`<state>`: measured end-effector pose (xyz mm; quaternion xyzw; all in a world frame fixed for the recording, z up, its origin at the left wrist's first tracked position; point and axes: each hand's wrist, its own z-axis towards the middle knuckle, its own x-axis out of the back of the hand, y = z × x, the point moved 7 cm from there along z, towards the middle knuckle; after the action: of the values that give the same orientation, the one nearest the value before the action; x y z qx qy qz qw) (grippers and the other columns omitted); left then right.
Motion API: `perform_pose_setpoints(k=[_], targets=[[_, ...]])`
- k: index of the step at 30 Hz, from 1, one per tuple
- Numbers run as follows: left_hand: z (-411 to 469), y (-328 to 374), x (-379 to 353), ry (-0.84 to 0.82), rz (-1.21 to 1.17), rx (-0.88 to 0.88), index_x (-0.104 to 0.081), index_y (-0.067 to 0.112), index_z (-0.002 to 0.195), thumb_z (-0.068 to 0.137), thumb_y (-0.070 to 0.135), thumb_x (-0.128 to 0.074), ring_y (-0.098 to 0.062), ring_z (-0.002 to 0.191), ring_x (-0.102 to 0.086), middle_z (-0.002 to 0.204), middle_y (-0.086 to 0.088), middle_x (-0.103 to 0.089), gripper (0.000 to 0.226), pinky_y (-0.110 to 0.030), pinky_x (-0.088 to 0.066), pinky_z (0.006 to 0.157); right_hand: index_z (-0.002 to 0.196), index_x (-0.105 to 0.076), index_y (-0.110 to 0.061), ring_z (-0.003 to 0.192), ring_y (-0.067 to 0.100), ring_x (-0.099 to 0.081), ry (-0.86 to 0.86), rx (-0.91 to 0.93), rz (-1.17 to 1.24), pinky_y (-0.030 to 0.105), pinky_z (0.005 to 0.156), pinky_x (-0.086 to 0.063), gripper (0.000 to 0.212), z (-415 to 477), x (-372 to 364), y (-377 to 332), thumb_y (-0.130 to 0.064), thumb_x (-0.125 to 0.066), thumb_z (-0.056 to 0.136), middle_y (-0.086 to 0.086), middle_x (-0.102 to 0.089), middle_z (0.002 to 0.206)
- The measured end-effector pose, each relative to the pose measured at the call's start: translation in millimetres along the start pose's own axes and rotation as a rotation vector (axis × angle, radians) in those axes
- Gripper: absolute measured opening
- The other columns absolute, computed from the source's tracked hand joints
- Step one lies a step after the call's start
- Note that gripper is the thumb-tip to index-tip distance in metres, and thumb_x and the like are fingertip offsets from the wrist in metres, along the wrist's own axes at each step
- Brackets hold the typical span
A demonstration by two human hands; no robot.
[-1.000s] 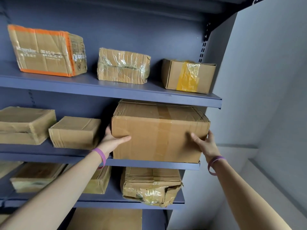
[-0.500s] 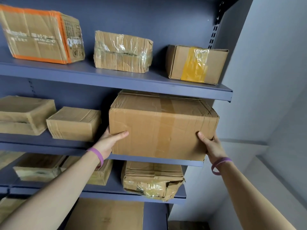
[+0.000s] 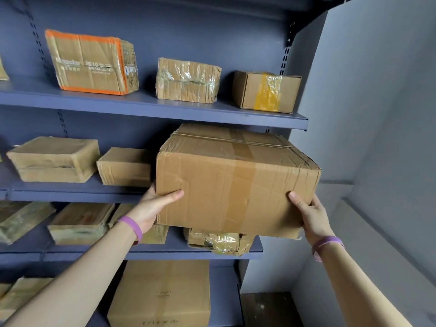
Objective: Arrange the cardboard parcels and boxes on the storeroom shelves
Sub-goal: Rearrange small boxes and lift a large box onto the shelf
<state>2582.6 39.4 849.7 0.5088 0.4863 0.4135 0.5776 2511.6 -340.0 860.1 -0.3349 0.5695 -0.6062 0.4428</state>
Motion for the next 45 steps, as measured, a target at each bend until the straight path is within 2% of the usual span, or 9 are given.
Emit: perform_pose_setpoints(k=[4, 8, 13, 19, 25, 33, 35, 38, 45], targets=[[-52.2, 15.5, 9.3, -0.069, 0.04, -0.011, -0.047, 0.028, 0.137, 0.021, 0.059, -0.098, -0.017, 0.124, -0.057, 0.131, 0.002, -0.065, 0.13, -0.045, -0.038, 0.115, 0.115, -0.067, -0.029, 0.11, 0.014, -0.064, 0.046, 0.029, 0.001, 0.035, 0.094, -0.047, 0.081, -55.9, 3.5, -15.4, -0.068, -0.087, 0.046, -0.011, -0.073, 0.113], [-100.4, 32.9, 16.9, -0.123, 0.078, -0.023, -0.044, 0.034, 0.136, 0.02, 0.061, -0.097, -0.013, 0.119, -0.059, 0.128, 0.004, -0.064, 0.131, -0.043, -0.043, 0.11, 0.113, -0.066, -0.029, 0.115, 0.018, -0.062, 0.073, 0.046, 0.009, 0.032, 0.088, -0.046, 0.054, -100.7, 5.8, -40.0, -0.052, -0.078, 0.066, -0.01, -0.071, 0.116], [-152.6, 38.1, 36.4, 0.026, 0.031, -0.127, -0.048, 0.036, 0.135, 0.019, 0.067, -0.094, -0.017, 0.119, -0.06, 0.125, 0.004, -0.066, 0.128, -0.042, -0.043, 0.108, 0.106, -0.068, -0.029, 0.101, 0.011, -0.064, 0.091, 0.077, -0.043, 0.032, 0.084, -0.047, 0.083, -141.1, 5.9, -68.7, -0.077, -0.081, 0.041, -0.012, -0.073, 0.108], [-199.4, 46.6, 39.4, 0.107, -0.203, -0.193, -0.054, 0.029, 0.132, 0.019, 0.061, -0.097, -0.019, 0.121, -0.06, 0.124, 0.001, -0.069, 0.125, -0.044, -0.039, 0.111, 0.107, -0.067, -0.026, 0.101, 0.01, -0.063, 0.058, 0.134, 0.0, 0.027, 0.079, -0.046, 0.046, -161.1, -11.1, -97.2, -0.052, -0.075, 0.07, -0.01, -0.07, 0.109], [-221.0, 64.1, 31.7, 0.159, -0.341, -0.168, -0.045, 0.02, 0.144, 0.066, 0.032, -0.075, -0.02, 0.124, -0.055, 0.121, 0.006, -0.062, 0.085, -0.059, -0.041, 0.105, 0.122, -0.063, -0.022, 0.104, 0.008, -0.061, 0.001, 0.143, 0.038, 0.027, 0.08, -0.046, 0.041, -162.8, -20.0, -117.5, -0.043, -0.071, 0.088, -0.009, -0.068, 0.116], [-237.6, 58.6, 38.5, 0.32, -0.435, -0.225, -0.064, 0.029, 0.118, 0.055, 0.043, -0.093, -0.016, 0.113, -0.062, 0.117, 0.004, -0.071, 0.071, -0.048, -0.051, 0.092, 0.115, -0.064, -0.041, 0.113, 0.016, -0.056, -0.066, -0.02, 0.091, 0.048, 0.104, -0.041, 0.053, -158.1, -12.8, -128.0, -0.077, -0.033, 0.091, -0.017, -0.061, 0.122], [-238.8, 53.2, 45.5, 0.352, -0.453, -0.217, -0.064, 0.028, 0.123, 0.046, 0.049, -0.097, -0.019, 0.118, -0.063, 0.123, 0.002, -0.071, 0.086, -0.046, -0.053, 0.089, 0.108, -0.067, -0.044, 0.106, 0.016, -0.061, -0.095, -0.065, 0.099, 0.043, 0.092, -0.047, 0.045, -159.2, -15.1, -129.8, -0.072, -0.035, 0.094, -0.012, -0.067, 0.11], [-241.1, 52.3, 45.7, 0.379, -0.453, -0.223, -0.065, 0.026, 0.118, 0.076, 0.032, -0.079, -0.021, 0.118, -0.062, 0.123, -0.001, -0.07, 0.045, -0.044, -0.054, 0.086, 0.107, -0.069, -0.044, 0.103, 0.011, -0.066, -0.117, -0.001, 0.034, 0.034, 0.079, -0.051, 0.022, -155.6, -17.4, -125.7, -0.049, -0.048, 0.101, -0.009, -0.072, 0.117], [-241.0, 48.6, 47.9, 0.437, -0.439, -0.198, -0.066, 0.023, 0.114, 0.083, 0.024, -0.069, -0.024, 0.115, -0.062, 0.121, -0.003, -0.069, 0.031, -0.045, -0.053, 0.085, 0.108, -0.067, -0.028, 0.072, 0.016, -0.071, -0.244, -0.242, 0.082, 0.027, 0.056, -0.049, 0.045, -161.3, -23.5, -82.6, -0.064, -0.042, 0.096, -0.004, -0.077, 0.084]])
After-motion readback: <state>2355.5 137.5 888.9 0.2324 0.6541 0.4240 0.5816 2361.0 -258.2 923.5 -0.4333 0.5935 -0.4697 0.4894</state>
